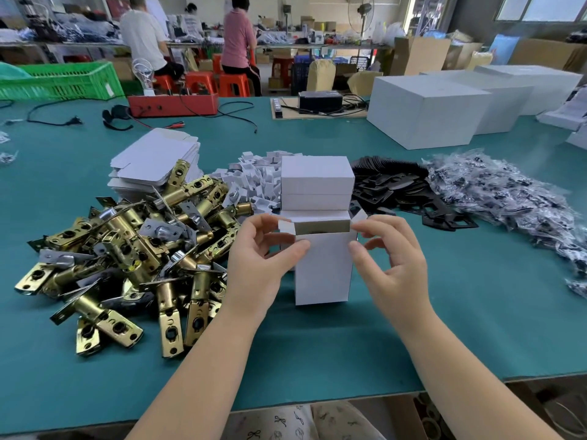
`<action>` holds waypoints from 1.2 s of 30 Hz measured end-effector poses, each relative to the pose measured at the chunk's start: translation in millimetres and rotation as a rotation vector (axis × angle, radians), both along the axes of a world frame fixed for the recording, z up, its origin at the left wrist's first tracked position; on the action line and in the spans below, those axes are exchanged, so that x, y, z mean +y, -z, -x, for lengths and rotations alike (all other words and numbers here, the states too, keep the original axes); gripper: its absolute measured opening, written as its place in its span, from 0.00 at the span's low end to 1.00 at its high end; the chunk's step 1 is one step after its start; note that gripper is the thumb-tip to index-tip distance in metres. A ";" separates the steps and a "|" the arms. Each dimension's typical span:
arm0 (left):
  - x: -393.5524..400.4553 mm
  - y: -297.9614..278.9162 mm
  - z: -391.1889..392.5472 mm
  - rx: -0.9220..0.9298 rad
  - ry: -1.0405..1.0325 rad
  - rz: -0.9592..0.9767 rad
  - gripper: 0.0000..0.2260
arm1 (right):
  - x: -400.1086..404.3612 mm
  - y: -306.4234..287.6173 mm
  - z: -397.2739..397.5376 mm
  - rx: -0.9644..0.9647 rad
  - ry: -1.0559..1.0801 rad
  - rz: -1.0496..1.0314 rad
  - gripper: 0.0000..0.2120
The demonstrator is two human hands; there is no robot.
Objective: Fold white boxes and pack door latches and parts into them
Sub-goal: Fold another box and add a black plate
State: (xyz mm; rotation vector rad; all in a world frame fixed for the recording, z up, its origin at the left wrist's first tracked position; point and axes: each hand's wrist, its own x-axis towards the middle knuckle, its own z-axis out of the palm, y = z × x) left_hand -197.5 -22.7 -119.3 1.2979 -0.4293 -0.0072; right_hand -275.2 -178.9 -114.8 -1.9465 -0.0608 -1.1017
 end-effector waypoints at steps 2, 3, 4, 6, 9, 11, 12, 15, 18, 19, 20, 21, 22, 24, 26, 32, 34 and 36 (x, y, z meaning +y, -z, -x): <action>2.7 -1.7 1.8 -0.069 0.030 -0.036 0.18 | 0.2 1.1 1.2 -0.028 0.028 0.074 0.12; 3.4 -3.0 3.6 -0.123 0.053 -0.073 0.16 | 0.8 0.8 2.2 -0.033 0.024 0.096 0.13; 2.9 -4.4 6.3 -0.176 0.078 -0.109 0.14 | 2.3 -0.1 3.1 -0.032 0.013 0.114 0.14; 0.1 -7.3 12.9 -0.246 0.095 -0.163 0.10 | 5.3 -2.7 4.0 -0.032 0.001 0.144 0.15; -4.4 -7.6 16.7 -0.309 0.003 -0.239 0.08 | 8.7 -11.1 0.7 0.026 0.000 0.020 0.15; -5.9 -7.3 16.0 -0.326 -0.059 -0.279 0.10 | 10.6 -17.1 -3.5 0.112 -0.063 -0.204 0.16; -6.2 -7.7 15.4 -0.296 -0.054 -0.268 0.09 | 11.6 -18.3 -5.5 0.131 -0.105 -0.318 0.17; -5.6 -8.7 13.9 -0.206 0.025 -0.169 0.06 | 18.4 -16.4 -8.7 0.150 -0.118 -0.503 0.19; -5.1 -7.4 16.2 -0.266 0.001 -0.171 0.08 | 20.6 -12.3 -10.8 0.229 -0.138 -0.673 0.20; -5.1 -7.1 17.3 -0.265 -0.011 -0.156 0.10 | 18.4 -11.6 -10.6 0.259 -0.201 -0.718 0.22; -5.2 -7.2 17.9 -0.248 -0.017 -0.127 0.12 | 15.7 -11.8 -10.4 0.272 -0.286 -0.746 0.24; -5.2 -6.5 17.7 -0.233 -0.025 -0.099 0.14 | 13.8 -13.0 -10.2 0.265 -0.368 -0.748 0.26; -4.8 -6.5 16.9 -0.229 -0.036 -0.082 0.17 | 12.8 -14.6 -9.9 0.234 -0.421 -0.719 0.27; -3.5 -6.7 15.4 -0.250 -0.053 -0.089 0.18 | 13.1 -17.2 -8.6 0.150 -0.420 -0.615 0.26; -2.7 -6.7 14.5 -0.335 -0.055 -0.126 0.10 | 12.1 -16.5 -6.1 0.099 -0.392 -0.545 0.23; -1.7 -5.2 16.2 -0.439 -0.040 -0.167 0.03 | 8.3 -1.6 5.3 0.137 -0.428 -0.440 0.09; -1.5 -4.1 16.5 -0.437 -0.062 -0.179 0.04 | 9.8 0.6 6.5 0.132 -0.391 -0.391 0.07; -1.0 -3.9 15.9 -0.417 -0.065 -0.170 0.06 | 10.5 1.2 6.5 0.150 -0.357 -0.360 0.08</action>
